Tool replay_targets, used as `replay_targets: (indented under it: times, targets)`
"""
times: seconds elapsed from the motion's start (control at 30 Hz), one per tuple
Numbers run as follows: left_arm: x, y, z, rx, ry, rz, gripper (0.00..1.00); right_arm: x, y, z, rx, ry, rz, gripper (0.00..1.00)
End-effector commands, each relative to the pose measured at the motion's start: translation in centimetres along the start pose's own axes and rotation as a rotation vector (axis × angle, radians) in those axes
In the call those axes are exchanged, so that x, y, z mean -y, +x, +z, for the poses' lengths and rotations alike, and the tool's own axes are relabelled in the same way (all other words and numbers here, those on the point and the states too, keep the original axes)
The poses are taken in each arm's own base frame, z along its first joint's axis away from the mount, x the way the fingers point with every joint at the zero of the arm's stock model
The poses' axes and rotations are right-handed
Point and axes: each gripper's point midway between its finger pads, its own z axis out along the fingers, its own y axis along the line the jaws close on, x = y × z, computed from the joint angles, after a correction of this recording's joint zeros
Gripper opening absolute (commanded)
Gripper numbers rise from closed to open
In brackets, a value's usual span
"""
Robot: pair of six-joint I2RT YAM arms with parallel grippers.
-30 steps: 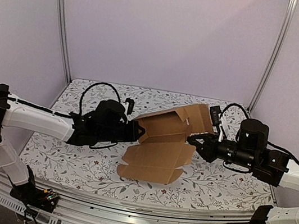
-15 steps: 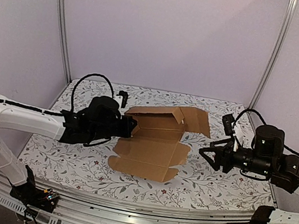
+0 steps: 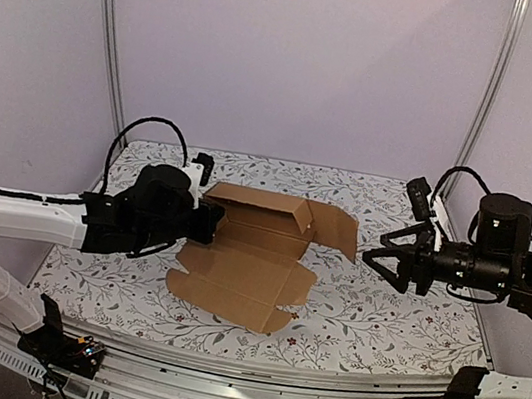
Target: Fold the paper box
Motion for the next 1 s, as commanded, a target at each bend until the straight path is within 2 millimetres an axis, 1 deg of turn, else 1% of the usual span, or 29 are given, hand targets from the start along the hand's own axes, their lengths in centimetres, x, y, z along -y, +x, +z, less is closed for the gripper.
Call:
replay_targets:
  times: [0.0,0.17,0.23,0.33,0.47,0.73,0.83,0.97]
  targets:
    - [-0.4,0.7,-1.2,-0.028,0.025,0.084,0.0,-1.0,-0.3,-0.4,-0.045,-0.044,-0.047,0.65]
    - [0.0,0.9,-2.6,-0.027,0.087,0.107,0.0,-2.2,-0.9,-0.5,-0.057,-0.103,-0.07,0.64]
    - [0.3,0.9,-3.0,-0.03,0.116,0.115,0.0,-2.7,-1.0,-0.2,-0.067,-0.137,-0.073,0.63]
    - [0.6,0.9,-3.3,-0.032,0.14,0.116,0.0,-3.4,-0.8,0.7,-0.094,-0.183,-0.069,0.59]
    - [0.8,1.2,-3.2,-0.042,0.149,0.114,0.0,-4.1,-0.7,2.0,-0.113,-0.238,-0.056,0.53]
    - [0.8,1.5,-2.6,-0.056,0.136,0.111,0.0,-4.9,-0.2,4.1,-0.151,-0.29,-0.058,0.48]
    - [0.6,1.6,-2.4,-0.057,0.125,0.111,0.0,-5.3,-0.4,4.6,-0.147,-0.312,-0.06,0.47]
    - [0.3,1.7,-2.2,-0.056,0.102,0.11,0.0,-5.6,-0.2,5.6,-0.159,-0.317,-0.059,0.47]
